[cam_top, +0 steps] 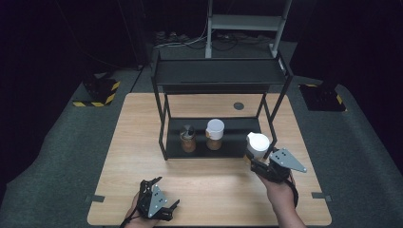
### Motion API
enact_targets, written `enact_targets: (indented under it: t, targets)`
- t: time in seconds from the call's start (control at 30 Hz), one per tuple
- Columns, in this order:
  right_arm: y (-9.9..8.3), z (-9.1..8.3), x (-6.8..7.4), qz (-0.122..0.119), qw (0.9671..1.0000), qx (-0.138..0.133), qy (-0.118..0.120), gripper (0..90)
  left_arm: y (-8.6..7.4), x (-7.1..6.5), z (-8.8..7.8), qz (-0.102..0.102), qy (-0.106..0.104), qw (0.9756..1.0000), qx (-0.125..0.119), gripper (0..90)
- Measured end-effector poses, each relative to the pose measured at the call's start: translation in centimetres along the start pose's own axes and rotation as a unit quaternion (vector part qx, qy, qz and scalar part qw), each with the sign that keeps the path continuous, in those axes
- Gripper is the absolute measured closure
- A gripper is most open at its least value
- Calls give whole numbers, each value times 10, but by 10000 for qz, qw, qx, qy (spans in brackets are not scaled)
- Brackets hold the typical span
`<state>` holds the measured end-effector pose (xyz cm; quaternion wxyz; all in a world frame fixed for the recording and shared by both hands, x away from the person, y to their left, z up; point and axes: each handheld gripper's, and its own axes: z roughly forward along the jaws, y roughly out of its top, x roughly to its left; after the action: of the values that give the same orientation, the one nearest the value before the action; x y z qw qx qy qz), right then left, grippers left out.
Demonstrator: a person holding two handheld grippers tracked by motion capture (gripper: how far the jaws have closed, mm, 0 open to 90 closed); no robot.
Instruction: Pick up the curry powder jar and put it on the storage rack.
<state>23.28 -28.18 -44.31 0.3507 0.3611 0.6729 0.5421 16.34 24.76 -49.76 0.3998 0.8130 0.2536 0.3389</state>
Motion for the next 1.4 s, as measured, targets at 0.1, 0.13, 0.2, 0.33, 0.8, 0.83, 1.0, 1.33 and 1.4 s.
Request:
enact_targets:
  t: [0.1, 0.13, 0.2, 0.33, 0.8, 0.83, 1.0, 1.33, 1.4]
  targets:
    - [0, 5, 1, 27, 10000, 25, -14, 307, 0, 0, 0, 0, -3, 10000, -3, 10]
    - [0, 8, 2, 34, 10000, 36, -22, 307, 0, 0, 0, 0, -5, 10000, -4, 10]
    - [0, 9, 3, 35, 10000, 38, -26, 307, 0, 0, 0, 1, -7, 10000, -4, 10]
    - [1, 16, 5, 27, 10000, 69, -24, 306, 0, 0, 0, 1, -10, 10000, -12, 10]
    - [5, 37, 8, -43, 9999, 136, -30, 306, -1, 0, 0, -7, -1, 10000, -27, 10]
    - [5, 39, 8, -41, 9999, 144, -36, 306, -1, 0, 0, -6, -3, 10000, -30, 10]
    - [5, 46, 6, -15, 9998, 203, -78, 306, -2, 1, -1, -25, -8, 10000, -45, 10]
    - [3, 60, 0, 70, 9997, 194, -122, 306, -2, 1, -1, -40, -18, 10000, -60, 10]
    - [3, 62, 0, 79, 9997, 189, -128, 306, -2, 1, -1, -36, -22, 10000, -59, 10]
